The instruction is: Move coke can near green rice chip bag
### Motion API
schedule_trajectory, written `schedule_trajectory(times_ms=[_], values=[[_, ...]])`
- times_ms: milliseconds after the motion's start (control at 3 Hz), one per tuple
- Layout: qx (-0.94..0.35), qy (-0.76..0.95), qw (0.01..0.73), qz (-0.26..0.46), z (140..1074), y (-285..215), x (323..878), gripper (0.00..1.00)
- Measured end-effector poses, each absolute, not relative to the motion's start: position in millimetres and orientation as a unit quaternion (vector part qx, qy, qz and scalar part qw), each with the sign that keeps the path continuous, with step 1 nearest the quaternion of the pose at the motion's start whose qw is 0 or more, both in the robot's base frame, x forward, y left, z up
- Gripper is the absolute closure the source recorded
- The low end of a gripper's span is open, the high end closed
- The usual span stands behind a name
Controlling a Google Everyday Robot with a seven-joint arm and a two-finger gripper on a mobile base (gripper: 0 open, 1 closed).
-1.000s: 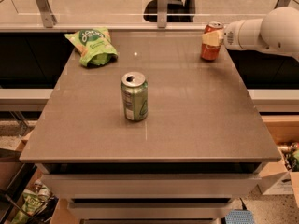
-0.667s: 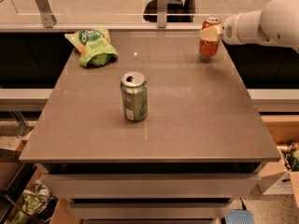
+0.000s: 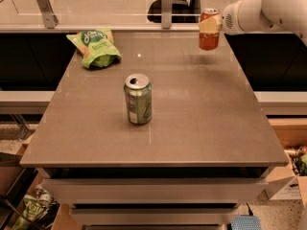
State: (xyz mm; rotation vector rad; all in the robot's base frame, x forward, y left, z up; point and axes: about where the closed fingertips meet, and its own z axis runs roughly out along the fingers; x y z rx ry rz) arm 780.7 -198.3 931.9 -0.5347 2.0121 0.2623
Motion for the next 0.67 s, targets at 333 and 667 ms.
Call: schedule_trajectory(times_ms=[333,667], values=[[-0.244,0.827,0.494,0.113,940.0,-180.7,786.4,1.00],[-0.268,0.822,0.487,0.122,945.3,-159.6,794.0,1.00]])
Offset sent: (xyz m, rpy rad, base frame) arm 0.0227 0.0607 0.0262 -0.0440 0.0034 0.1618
